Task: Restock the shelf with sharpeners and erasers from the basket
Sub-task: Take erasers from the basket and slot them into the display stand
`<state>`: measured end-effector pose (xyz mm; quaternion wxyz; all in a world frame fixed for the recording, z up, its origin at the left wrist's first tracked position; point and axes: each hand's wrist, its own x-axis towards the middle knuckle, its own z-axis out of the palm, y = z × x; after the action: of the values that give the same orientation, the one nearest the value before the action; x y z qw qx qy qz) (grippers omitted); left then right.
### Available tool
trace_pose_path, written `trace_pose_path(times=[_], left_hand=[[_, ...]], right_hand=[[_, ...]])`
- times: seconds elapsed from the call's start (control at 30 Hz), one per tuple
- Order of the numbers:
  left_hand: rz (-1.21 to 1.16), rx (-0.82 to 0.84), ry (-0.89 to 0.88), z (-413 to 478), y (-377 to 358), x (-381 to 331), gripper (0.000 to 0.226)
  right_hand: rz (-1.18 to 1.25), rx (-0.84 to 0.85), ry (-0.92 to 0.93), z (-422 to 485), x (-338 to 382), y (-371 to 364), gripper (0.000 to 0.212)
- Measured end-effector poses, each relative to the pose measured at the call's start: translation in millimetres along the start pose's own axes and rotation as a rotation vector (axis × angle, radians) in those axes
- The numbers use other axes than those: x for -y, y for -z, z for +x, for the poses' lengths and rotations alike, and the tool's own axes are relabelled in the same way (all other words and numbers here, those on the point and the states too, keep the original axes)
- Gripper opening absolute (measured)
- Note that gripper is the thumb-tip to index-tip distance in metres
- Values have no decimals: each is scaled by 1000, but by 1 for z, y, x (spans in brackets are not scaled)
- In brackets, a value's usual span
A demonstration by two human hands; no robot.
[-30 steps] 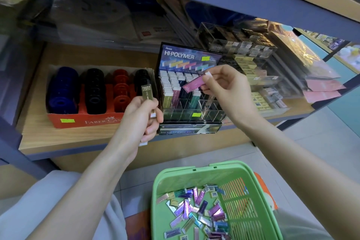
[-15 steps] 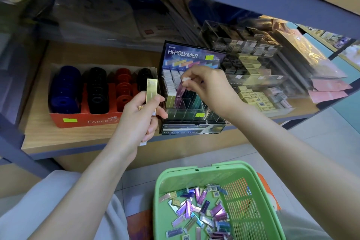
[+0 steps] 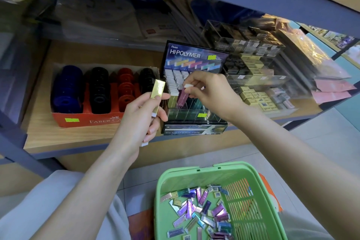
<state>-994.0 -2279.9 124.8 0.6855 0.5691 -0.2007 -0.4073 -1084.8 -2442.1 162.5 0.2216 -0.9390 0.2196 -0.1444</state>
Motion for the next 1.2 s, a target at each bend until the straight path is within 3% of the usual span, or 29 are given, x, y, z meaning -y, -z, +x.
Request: trace_pose_path(times=[0.1, 0.47, 0.57, 0.67, 0.77, 0.9, 1.1, 1.2], left_hand=[[8, 2, 0, 1, -1, 1, 25], [49, -21, -3, 1, -1, 0, 13], [95, 12, -35, 0, 0, -1, 15], [162, 45, -53, -2, -1, 0, 15], [230, 62, -44, -1, -2, 2, 8], [233, 109, -28, -2, -9, 7, 10], [-131, 71, 153, -1, -7, 0, 32], [-236, 32, 184, 0, -5, -1, 34]], right_hand=[[-74, 56, 17, -1, -3, -9, 12], [-356, -103, 141, -5, -3, -19, 14], [-99, -193, 94, -11, 4, -19, 18], [88, -97, 88, -25, 17, -13, 22], [65, 70, 123, -39, 20, -9, 15], [-60, 151, 92, -47, 16, -7, 6], [28, 179, -65, -51, 19, -3, 24], [301, 67, -149, -47, 19, 2, 28]])
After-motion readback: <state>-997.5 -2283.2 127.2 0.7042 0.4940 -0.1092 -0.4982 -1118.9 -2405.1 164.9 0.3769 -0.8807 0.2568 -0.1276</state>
